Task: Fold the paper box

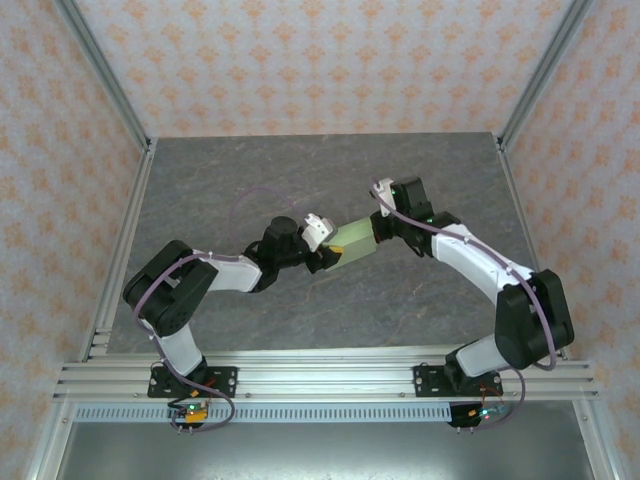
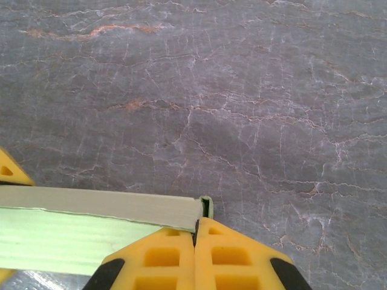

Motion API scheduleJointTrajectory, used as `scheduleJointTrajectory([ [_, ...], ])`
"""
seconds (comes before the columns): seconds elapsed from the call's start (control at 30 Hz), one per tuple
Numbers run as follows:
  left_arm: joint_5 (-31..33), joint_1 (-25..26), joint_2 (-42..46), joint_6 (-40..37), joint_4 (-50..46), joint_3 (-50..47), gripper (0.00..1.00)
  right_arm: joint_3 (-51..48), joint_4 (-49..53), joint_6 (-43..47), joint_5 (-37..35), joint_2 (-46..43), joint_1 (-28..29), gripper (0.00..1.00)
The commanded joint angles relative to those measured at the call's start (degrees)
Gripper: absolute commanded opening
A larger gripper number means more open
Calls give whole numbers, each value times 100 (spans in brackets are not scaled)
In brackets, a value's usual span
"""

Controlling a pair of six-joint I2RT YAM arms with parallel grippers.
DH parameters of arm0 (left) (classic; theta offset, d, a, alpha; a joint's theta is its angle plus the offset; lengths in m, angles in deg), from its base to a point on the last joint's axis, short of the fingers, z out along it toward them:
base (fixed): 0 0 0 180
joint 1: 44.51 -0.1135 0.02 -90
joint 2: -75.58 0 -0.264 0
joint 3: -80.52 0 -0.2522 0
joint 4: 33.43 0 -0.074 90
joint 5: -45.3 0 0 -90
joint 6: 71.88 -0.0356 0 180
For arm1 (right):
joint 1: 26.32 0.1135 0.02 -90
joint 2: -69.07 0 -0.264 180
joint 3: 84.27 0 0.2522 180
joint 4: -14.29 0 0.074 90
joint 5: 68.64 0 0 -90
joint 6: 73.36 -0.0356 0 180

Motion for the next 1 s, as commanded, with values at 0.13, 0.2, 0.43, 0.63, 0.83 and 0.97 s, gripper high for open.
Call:
scheduleJointTrajectory([
  [0.13, 350, -12, -52, -112, -365, 400, 50, -585, -548, 221, 84, -159, 119, 0],
  [0.2, 357, -19, -74, -109, -425, 447, 52, -770, -827, 67, 210, -200, 118, 0],
  [0.43, 247, -29, -54, -186, -667, 578, 51, -964, -1302, -759, 100, -406, 160, 18],
  [0.63, -41, -92, -111, -419, -903, 687, 36, -1116, -1334, -252, 230, -446, 43, 26],
  [0.83, -518, -148, -170, -591, -1225, 865, 37, -1159, -1630, 112, 373, -316, -116, 27],
  [0.97, -689, -161, -208, -686, -1385, 970, 36, -1184, -1590, 147, 897, -511, -591, 35],
])
